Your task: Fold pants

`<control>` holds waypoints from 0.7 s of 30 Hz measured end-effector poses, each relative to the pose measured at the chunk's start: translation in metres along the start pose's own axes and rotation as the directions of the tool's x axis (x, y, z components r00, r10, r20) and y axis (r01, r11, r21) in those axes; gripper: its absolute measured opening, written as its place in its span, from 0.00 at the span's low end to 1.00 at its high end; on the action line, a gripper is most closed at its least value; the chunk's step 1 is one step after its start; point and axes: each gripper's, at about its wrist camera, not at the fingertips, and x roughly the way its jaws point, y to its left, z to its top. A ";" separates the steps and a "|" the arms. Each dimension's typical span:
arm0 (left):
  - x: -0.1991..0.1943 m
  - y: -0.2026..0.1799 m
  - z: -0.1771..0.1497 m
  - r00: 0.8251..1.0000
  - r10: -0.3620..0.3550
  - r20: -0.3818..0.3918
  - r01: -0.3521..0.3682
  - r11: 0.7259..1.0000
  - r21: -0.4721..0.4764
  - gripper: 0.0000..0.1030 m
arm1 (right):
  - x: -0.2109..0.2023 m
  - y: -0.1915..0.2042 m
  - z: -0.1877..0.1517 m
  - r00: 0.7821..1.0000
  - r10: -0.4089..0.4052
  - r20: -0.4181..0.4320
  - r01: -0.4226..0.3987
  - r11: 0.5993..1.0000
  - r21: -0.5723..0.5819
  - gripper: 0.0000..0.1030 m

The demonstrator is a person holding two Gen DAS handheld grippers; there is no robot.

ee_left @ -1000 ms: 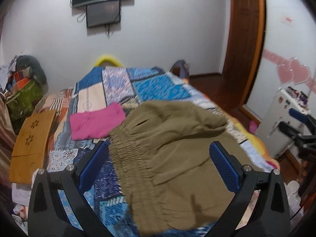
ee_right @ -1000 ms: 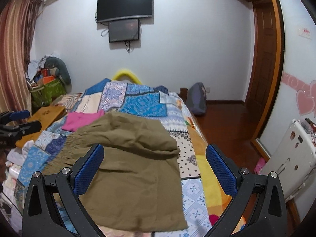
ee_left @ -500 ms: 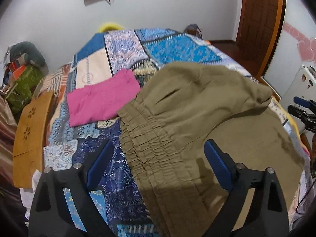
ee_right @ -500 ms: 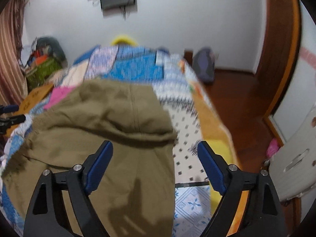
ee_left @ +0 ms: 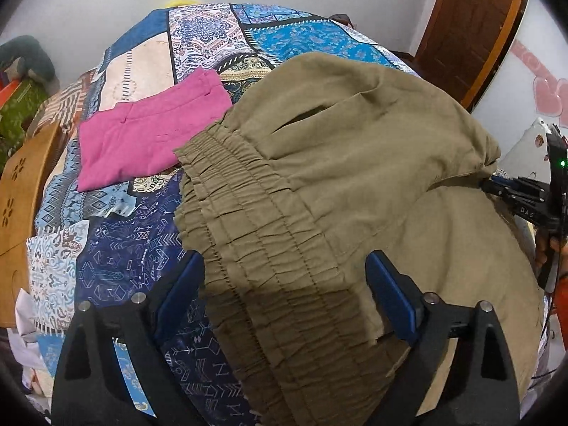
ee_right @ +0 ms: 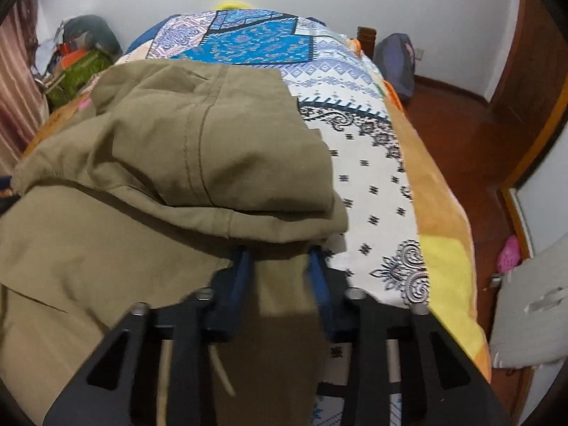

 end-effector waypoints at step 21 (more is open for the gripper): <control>-0.040 0.009 0.006 0.998 0.034 0.045 -0.034 0.999 0.008 0.72 | -0.052 -0.019 0.001 0.999 0.036 0.038 -0.040 0.994 0.101 0.23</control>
